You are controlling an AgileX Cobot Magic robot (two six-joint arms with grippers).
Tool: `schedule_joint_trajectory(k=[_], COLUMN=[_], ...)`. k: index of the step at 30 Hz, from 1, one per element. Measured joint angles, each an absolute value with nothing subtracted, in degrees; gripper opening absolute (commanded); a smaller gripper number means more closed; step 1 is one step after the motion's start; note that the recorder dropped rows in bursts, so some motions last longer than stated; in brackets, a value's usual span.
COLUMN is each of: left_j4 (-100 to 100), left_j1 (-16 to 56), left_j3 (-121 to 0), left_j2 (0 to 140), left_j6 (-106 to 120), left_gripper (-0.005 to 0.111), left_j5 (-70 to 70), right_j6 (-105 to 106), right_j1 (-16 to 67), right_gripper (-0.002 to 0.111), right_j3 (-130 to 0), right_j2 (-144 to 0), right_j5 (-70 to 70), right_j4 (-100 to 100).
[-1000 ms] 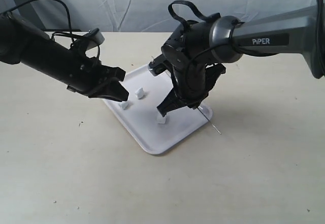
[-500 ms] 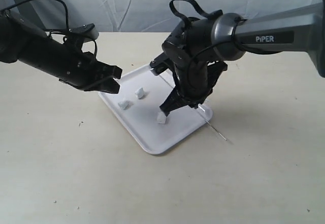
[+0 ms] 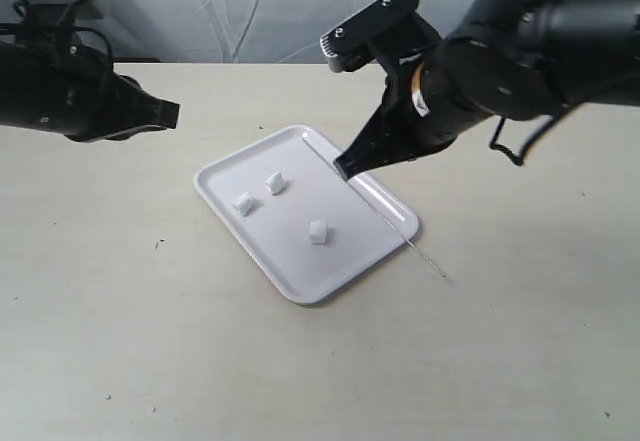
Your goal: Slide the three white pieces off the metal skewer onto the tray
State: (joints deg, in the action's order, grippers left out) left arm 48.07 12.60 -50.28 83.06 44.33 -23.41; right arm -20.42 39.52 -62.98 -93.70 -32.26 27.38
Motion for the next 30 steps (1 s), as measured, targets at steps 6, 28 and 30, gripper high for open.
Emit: schedule_joint_trajectory(k=[6,28,30], left_j4=[48.04,55.78,55.85], left_j1=[12.60,12.60,12.60], left_j3=[-44.46,-23.64,-22.37], left_j2=[71.22,38.59,36.66], left_j6=[44.14,43.68,43.68], left_gripper=[0.000,0.000,0.000], left_j5=[-19.22,-12.85,-12.89], right_j6=[-30.19,-37.04,-37.26], right_j1=[36.44,11.87,11.64], right_gripper=[-0.001,-0.001,-0.001], right_j3=[-50.35,-28.78,-28.47], right_j2=[-81.32,-32.90,-30.26], right_j5=[-23.42,-19.12,-22.03], right_j4=[37.15,40.29,40.62])
